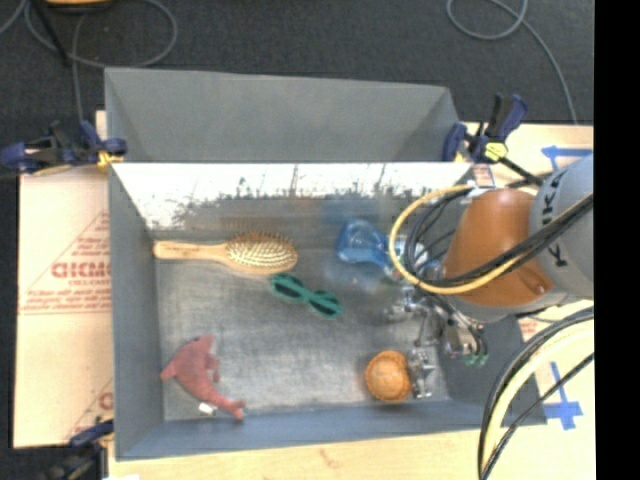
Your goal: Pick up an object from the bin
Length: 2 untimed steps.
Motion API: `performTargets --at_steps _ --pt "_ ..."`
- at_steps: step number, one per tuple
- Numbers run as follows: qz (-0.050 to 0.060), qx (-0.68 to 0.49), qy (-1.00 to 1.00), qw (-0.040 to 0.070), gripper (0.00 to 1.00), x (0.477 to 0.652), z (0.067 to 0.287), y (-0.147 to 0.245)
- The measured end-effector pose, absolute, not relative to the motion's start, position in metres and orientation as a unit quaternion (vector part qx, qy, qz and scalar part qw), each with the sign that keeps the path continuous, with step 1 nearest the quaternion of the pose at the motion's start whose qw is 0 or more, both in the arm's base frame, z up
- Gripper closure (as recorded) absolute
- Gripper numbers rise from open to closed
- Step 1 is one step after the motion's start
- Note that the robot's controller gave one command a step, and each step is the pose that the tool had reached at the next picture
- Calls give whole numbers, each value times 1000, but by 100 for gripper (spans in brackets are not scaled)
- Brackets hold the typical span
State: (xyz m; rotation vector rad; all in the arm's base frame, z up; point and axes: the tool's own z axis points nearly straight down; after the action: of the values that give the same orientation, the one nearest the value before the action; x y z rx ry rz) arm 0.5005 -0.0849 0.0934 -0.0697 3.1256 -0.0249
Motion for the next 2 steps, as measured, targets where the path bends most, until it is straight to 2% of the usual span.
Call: performTargets --at_steps 2 --pt "-9 -23 1000 10 0 501 93 -86"
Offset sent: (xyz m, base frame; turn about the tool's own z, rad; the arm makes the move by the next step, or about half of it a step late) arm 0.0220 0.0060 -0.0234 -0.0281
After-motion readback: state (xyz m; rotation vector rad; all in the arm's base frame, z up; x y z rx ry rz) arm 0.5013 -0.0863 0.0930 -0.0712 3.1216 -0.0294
